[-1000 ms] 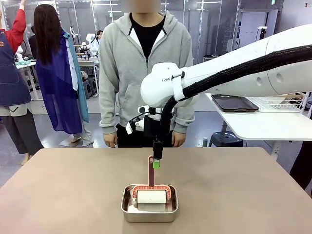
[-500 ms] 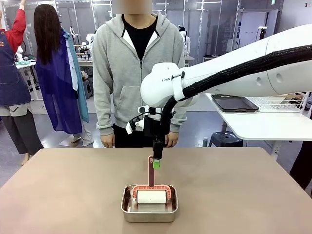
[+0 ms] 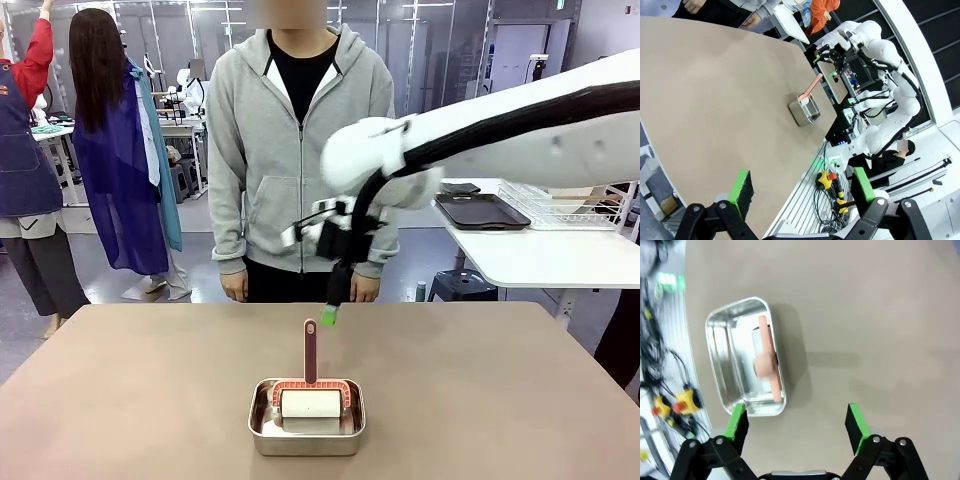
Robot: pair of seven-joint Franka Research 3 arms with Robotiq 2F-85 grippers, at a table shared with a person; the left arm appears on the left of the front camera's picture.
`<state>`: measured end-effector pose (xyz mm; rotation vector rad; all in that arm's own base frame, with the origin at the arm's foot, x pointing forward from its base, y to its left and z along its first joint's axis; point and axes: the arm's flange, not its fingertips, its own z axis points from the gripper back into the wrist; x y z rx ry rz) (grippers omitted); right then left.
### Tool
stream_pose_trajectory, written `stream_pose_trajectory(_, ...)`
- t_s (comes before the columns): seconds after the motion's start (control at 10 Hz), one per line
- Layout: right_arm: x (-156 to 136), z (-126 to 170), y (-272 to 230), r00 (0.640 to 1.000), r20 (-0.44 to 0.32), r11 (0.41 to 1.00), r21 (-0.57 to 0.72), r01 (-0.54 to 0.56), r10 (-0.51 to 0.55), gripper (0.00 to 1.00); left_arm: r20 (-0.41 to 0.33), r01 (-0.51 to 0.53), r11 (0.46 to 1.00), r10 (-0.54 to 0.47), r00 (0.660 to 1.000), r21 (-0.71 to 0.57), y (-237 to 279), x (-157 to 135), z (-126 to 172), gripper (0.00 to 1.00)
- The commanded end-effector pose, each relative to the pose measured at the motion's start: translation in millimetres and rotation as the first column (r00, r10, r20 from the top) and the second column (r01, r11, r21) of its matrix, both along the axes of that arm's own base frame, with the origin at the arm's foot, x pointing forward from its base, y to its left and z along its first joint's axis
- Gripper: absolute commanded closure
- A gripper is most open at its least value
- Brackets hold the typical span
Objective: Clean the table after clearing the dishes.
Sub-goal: Place the Lint Roller back on top of the Airtight Container.
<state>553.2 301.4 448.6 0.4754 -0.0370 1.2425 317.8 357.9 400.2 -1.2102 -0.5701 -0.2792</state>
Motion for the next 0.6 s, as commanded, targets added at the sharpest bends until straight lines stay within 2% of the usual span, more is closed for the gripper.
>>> stream_pose_trajectory(0.0,-28.8,-18.8,-126.0,0.939,-0.109,0.886,0.312,0.343,-0.326,0.02,-0.003,-0.005,1.0,0.005,1.0,0.0,-3.5,-6.1,2.2,0.0)
stream_pose_trajectory(0.1,-45.7,-24.6,-173.9,0.901,-0.195,0.794,0.426,0.433,-0.387,0.02,-0.003,-0.005,1.0,0.005,1.0,0.0,-3.5,-6.1,2.2,0.0)
stream_pose_trajectory(0.2,-66.3,-27.9,-219.1,0.866,-0.294,0.666,0.555,0.499,-0.404,0.02,-0.003,-0.005,1.0,0.005,1.0,0.0,-3.5,-6.1,2.2,0.0)
stream_pose_trajectory(0.3,-88.2,-29.4,-260.5,0.818,-0.349,0.529,0.633,0.565,-0.457,0.02,-0.003,-0.005,1.0,0.005,1.0,0.0,-3.5,-6.1,2.2,0.0)
stream_pose_trajectory(0.4,-114.1,-28.8,-303.8,0.746,-0.465,0.345,0.682,0.645,-0.477,0.02,-0.003,-0.005,1.0,0.005,1.0,0.0,-3.5,-6.1,2.2,0.0)
stream_pose_trajectory(0.5,-132.5,-29.0,-345.2,0.694,-0.497,0.274,0.672,0.688,-0.521,0.02,-0.003,-0.005,1.0,0.005,1.0,0.0,-3.5,-6.1,2.2,0.0)
